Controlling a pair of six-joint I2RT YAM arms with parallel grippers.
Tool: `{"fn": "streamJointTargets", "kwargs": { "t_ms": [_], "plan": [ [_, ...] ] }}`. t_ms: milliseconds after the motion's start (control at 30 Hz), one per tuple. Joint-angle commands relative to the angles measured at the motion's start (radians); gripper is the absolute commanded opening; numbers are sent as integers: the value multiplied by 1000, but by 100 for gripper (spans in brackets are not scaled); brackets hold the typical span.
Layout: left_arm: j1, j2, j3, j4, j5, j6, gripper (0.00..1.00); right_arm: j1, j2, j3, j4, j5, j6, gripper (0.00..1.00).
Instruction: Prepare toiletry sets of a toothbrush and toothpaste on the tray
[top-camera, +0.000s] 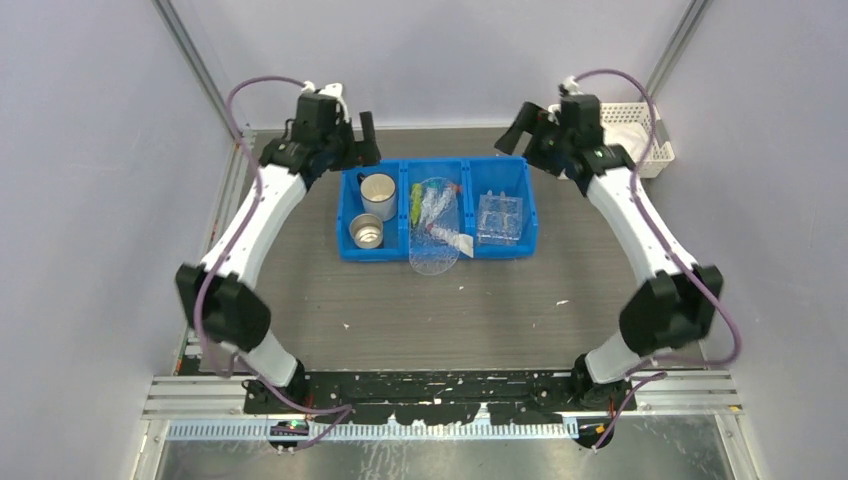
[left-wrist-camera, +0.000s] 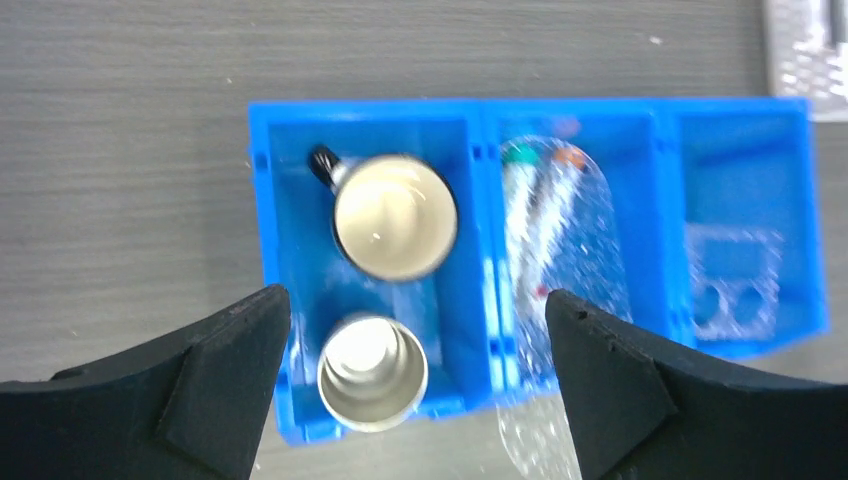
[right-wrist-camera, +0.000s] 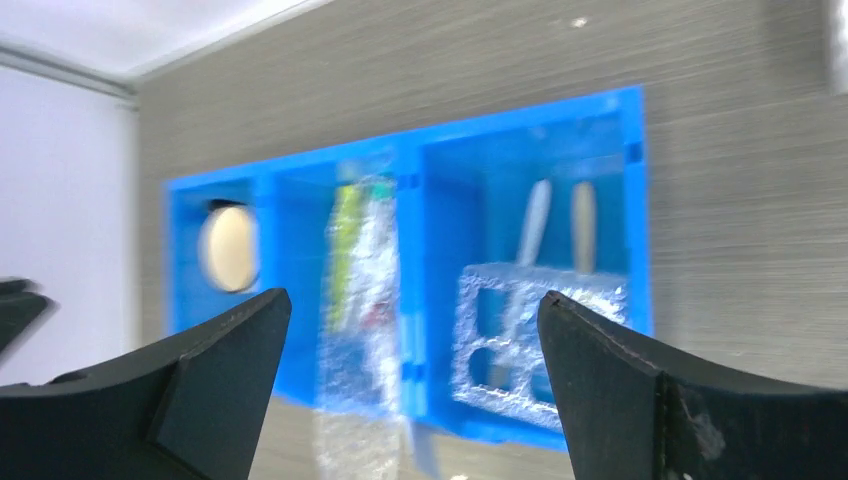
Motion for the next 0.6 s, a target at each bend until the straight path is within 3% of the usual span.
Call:
{"fn": "streamJointTargets", "kwargs": {
  "t_ms": [0, 133, 300, 433, 567],
  "plan": [
    [9, -264, -275, 144, 164, -126, 100, -83, -211, -455, 443, -375, 410, 100],
    [5, -455, -508, 187, 215, -208, 100, -8, -444, -784, 551, -227, 563, 100],
    [4, -619, -664, 152, 205, -238, 100, 179, -690, -1023, 635, 76, 695, 99],
    [3, -714, -727, 118, 215, -242, 100, 298, -761, -1174, 772, 240, 822, 92],
    [3, -768, -740, 69, 199, -224, 100, 391, -707, -1179, 802, 350, 854, 84]
  ]
}}
